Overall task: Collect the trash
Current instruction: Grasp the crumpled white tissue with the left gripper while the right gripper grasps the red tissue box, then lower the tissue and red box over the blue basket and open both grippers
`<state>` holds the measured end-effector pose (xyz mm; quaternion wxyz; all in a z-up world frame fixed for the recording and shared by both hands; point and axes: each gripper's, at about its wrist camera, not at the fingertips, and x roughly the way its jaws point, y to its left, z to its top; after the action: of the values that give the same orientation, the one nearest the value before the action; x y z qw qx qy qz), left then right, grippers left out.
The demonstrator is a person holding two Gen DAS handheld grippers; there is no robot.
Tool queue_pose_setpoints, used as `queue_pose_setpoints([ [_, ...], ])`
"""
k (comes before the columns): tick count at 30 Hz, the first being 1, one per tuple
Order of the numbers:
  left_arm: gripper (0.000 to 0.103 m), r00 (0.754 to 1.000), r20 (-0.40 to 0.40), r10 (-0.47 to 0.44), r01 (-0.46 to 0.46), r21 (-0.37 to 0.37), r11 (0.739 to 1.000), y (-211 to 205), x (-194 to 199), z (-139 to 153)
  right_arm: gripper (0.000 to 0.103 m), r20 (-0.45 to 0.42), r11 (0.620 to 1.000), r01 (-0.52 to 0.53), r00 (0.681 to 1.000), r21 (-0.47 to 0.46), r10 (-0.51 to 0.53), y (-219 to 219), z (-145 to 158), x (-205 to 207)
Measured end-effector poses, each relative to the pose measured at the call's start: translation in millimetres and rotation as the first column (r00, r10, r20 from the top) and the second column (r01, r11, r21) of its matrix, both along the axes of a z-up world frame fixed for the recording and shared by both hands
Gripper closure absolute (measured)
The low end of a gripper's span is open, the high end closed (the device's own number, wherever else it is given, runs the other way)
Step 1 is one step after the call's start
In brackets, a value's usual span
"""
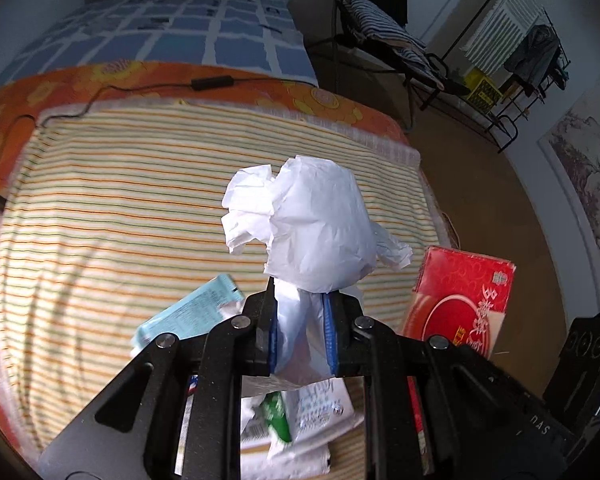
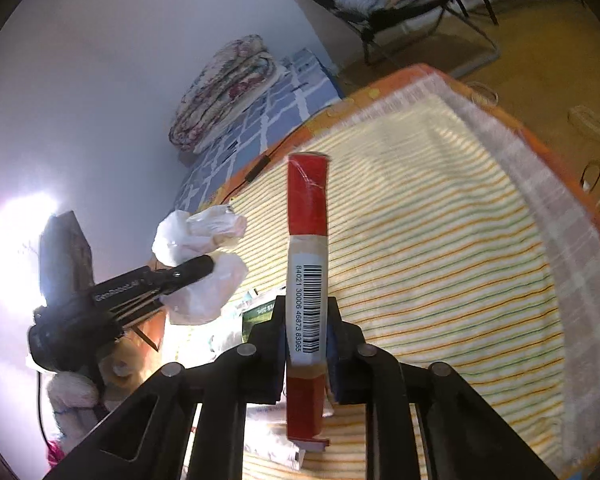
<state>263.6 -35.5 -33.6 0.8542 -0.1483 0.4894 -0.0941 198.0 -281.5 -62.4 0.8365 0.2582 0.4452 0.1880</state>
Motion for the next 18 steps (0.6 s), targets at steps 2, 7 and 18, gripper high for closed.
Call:
queue_pose_setpoints([
  [2, 0.087, 1.000, 0.013, 0.000, -0.001, 0.014, 1.000, 2, -10, 7, 0.088, 0.025, 0.999, -0.013, 1.000, -0.032, 0.014, 4, 8, -5],
  [7, 0.087, 0.999, 0.047, -0.016, 0.014, 0.046, 0.999, 5, -45, 26, 0.088, 0.052, 0.996, -0.042, 0.998, -0.077, 0.046, 6, 19, -20],
  [18, 0.087, 0.999, 0.011, -0.045, 0.044, 0.098, 0.994, 15, -142, 22, 0.088, 0.039, 0.975, -0.171, 0.983, -0.143, 0.178, 8, 30, -73],
])
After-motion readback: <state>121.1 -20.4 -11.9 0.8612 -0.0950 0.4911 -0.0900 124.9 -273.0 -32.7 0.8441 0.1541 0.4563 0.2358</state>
